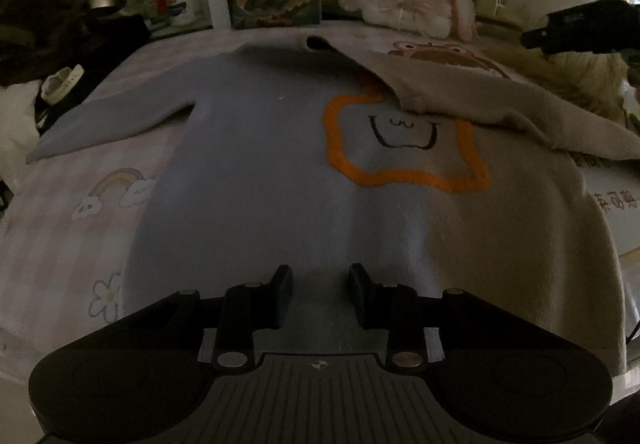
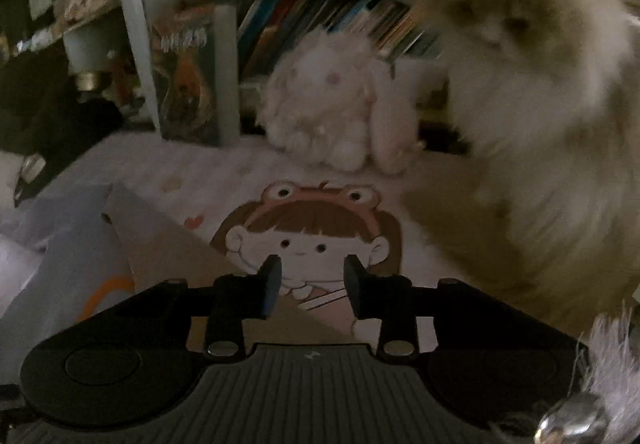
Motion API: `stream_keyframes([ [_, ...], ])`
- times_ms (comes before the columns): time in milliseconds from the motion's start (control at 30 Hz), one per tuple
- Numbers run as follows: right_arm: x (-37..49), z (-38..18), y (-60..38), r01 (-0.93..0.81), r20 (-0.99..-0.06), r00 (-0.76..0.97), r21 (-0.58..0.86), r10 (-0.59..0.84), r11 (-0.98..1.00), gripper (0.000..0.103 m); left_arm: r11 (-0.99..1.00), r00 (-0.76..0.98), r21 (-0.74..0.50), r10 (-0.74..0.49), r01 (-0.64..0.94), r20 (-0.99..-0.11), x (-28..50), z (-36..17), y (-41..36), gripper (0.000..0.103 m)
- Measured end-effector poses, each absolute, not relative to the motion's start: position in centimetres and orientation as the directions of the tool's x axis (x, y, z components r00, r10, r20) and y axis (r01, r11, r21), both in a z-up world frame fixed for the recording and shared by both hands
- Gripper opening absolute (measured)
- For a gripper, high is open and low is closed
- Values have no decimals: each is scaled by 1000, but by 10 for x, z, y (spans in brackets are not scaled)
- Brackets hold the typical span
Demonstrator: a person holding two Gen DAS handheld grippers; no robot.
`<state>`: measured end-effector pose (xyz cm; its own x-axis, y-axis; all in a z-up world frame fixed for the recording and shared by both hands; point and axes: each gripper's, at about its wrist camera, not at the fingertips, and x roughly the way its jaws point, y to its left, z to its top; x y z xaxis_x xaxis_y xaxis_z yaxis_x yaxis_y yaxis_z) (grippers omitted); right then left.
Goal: Fold clothes
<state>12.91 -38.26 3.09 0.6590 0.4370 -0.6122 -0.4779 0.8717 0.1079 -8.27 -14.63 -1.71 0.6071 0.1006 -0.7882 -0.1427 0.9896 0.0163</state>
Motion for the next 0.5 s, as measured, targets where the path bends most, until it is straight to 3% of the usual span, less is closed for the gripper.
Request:
stream_keyframes([
  [133, 93, 25, -384, -543, -629, 608, 115, 484, 832, 38, 990, 607, 10, 96, -143, -789, -78, -16, -144, 32],
  [500, 46, -13, -356, -690, -721, 377, 200, 582, 695, 38, 965, 628, 25, 189, -261, -755, -87, -7, -132, 32],
])
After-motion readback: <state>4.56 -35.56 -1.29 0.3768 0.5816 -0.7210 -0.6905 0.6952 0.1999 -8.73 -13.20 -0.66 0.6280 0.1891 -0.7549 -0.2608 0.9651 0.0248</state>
